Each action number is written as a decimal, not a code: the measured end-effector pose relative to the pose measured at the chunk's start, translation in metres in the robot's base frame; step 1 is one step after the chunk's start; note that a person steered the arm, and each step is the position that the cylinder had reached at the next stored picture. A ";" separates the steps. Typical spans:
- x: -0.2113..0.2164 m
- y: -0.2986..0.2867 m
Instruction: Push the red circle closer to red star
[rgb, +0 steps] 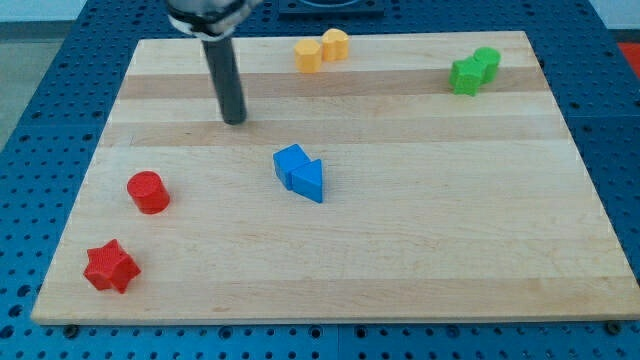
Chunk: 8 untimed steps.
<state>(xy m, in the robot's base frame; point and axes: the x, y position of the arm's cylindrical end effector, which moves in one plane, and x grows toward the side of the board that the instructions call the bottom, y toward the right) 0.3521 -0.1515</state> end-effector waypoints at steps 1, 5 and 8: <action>0.044 -0.072; 0.141 -0.076; 0.180 -0.076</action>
<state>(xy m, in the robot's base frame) 0.5317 -0.2276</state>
